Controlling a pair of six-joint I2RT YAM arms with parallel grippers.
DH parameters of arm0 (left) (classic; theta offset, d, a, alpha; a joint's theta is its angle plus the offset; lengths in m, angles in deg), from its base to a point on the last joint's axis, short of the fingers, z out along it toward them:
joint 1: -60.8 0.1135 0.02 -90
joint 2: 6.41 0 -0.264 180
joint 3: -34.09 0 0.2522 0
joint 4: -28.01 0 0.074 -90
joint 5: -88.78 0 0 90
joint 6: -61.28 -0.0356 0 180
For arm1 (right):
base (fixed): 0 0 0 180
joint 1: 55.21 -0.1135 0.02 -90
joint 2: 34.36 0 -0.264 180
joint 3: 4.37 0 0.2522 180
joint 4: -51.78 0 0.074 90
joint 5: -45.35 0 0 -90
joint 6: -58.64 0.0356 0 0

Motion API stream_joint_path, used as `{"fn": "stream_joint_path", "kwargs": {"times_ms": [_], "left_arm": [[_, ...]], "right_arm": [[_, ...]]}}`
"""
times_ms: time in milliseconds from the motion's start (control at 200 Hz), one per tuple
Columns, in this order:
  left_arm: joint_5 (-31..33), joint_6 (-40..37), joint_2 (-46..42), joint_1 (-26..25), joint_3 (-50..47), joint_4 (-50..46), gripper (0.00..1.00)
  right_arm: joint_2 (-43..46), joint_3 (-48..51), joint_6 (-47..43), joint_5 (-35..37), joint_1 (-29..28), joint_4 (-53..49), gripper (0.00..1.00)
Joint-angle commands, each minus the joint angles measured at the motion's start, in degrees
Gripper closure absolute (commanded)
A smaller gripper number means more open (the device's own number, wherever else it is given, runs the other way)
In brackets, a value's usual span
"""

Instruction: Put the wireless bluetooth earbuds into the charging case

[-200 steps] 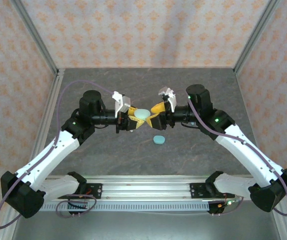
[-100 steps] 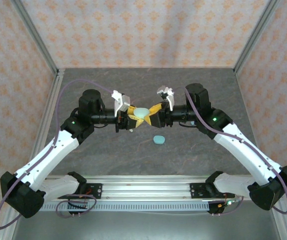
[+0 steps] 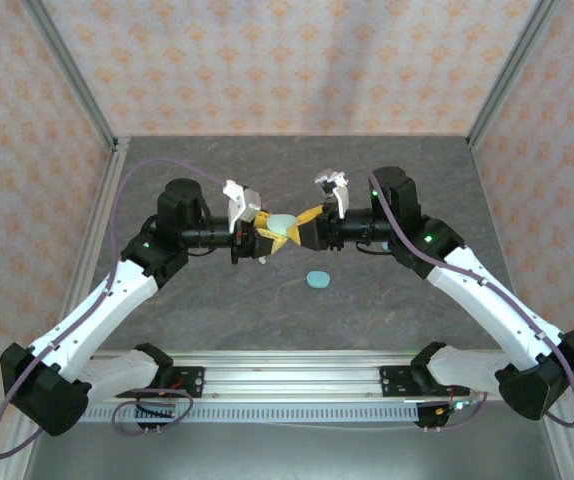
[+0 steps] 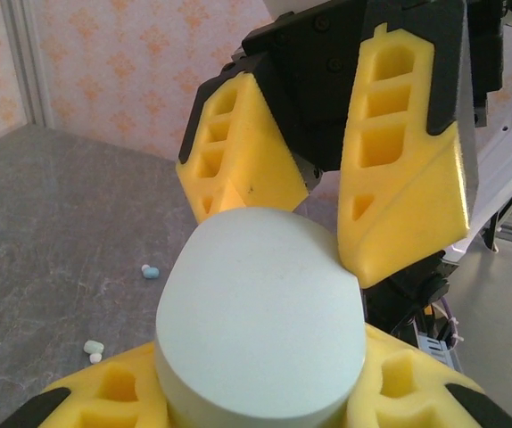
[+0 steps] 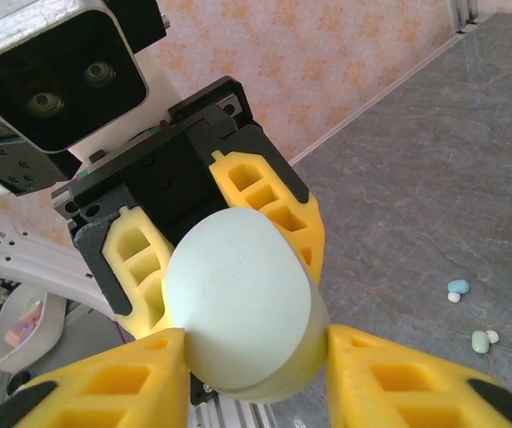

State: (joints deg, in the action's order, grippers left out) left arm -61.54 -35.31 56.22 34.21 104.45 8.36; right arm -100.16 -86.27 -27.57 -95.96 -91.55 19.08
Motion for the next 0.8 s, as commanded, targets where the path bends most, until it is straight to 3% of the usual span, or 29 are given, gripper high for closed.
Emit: {"fn": "stream_joint_path", "kwargs": {"times_ms": [0,240,796], "left_arm": [[-4.72,-2.03,-1.46,-1.37,1.85,-0.83,0.86],[-5.08,-2.05,-1.37,-1.62,2.02,-0.84,0.86],[-5.21,-2.36,-1.28,-2.17,2.47,-1.59,0.87]], "right_arm": [[-0.82,-1.53,2.36,5.30,0.55,4.96,0.65],[-0.85,-1.04,5.95,5.35,0.76,6.61,0.72],[-0.46,0.20,11.71,9.40,1.97,9.62,0.58]]}}
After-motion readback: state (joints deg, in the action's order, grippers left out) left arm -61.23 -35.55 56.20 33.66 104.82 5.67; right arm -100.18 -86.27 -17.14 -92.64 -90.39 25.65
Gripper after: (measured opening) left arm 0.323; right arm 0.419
